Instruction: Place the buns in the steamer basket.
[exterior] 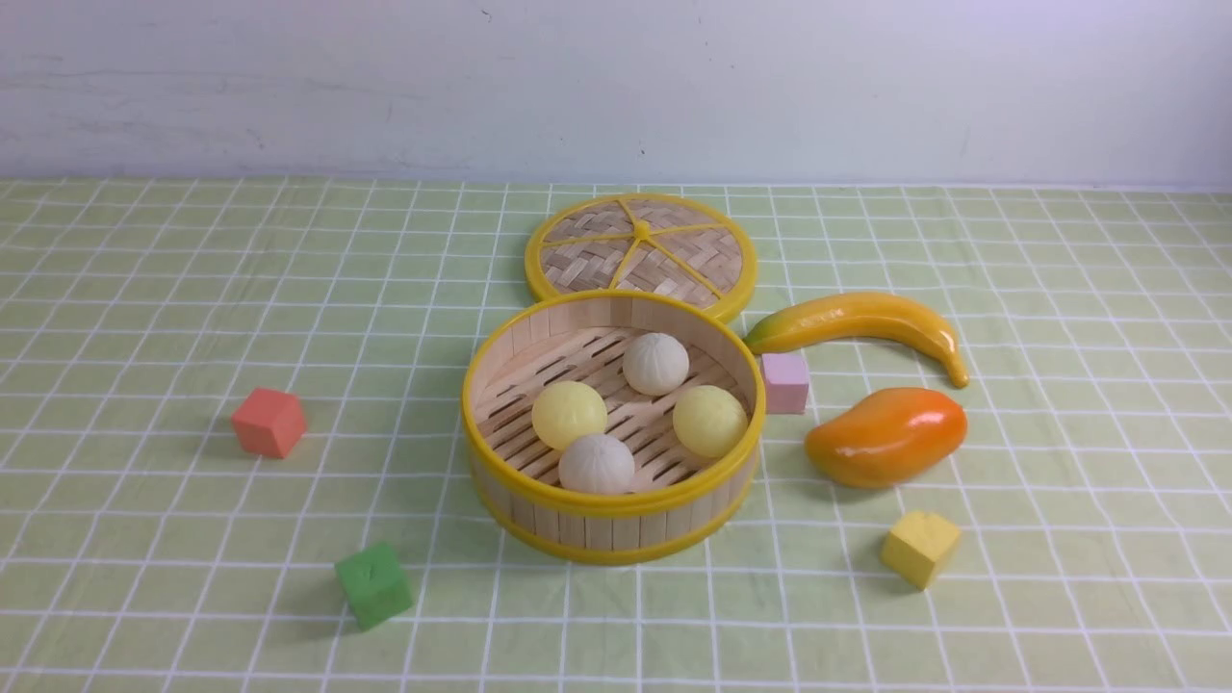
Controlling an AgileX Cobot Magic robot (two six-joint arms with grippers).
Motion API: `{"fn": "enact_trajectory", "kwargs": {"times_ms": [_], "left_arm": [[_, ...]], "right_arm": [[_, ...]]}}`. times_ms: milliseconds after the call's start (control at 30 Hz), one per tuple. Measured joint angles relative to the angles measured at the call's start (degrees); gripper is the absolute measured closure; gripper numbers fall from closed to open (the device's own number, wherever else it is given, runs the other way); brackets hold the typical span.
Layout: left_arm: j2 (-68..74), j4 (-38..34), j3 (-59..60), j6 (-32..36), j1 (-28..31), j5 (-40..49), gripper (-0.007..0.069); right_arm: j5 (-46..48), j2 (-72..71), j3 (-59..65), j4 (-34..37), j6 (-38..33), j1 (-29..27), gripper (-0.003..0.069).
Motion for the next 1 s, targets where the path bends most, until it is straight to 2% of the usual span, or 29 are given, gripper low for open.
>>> {"fn": "enact_trajectory", "kwargs": {"times_ms": [1000], "left_arm": [[0.0,0.0,0.0,0.0,0.0,0.0,0.0386]], "right_arm": [[0.0,0.0,0.0,0.2,-0.1,0.0,0.0571]]}}
